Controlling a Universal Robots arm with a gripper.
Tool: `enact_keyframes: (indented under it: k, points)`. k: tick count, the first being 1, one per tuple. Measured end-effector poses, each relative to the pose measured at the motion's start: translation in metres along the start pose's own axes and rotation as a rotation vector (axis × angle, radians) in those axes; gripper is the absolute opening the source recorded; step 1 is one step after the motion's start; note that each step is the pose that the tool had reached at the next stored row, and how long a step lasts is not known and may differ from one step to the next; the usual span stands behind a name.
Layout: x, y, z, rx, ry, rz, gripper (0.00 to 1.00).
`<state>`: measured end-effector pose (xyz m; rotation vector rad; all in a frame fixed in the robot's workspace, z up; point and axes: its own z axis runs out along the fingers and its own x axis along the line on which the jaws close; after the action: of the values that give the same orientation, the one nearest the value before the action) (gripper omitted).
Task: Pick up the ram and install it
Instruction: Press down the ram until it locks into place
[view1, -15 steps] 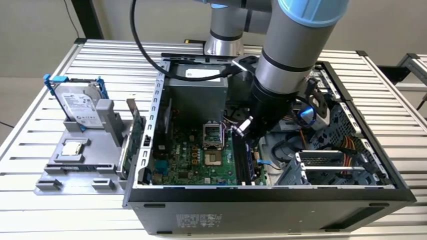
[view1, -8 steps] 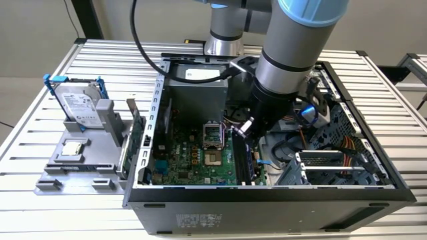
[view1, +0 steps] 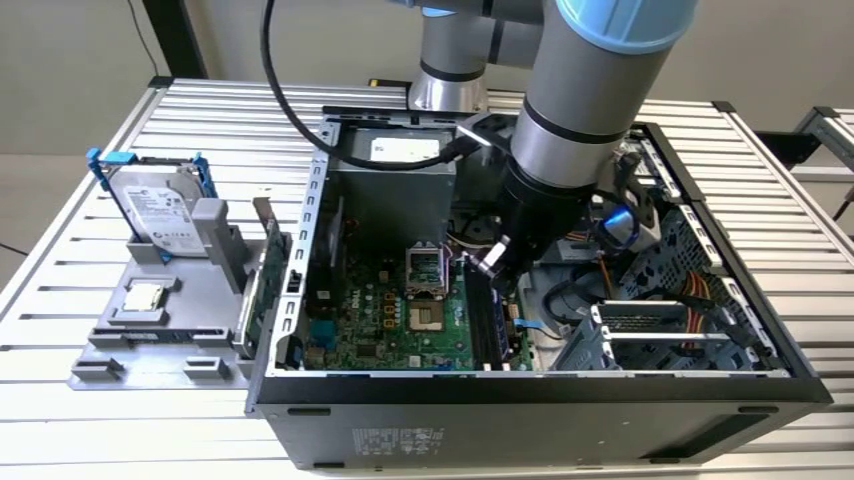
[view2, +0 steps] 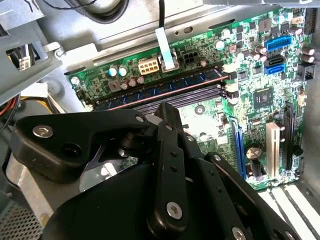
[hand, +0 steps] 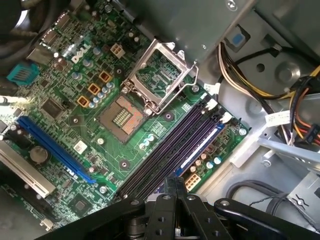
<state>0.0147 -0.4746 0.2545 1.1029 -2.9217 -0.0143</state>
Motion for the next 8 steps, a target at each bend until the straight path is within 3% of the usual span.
enact_keyframes:
  k: [8]
  points:
    - [0.0,0.0,0.0,0.0007,0.0007,-0.056,0.0]
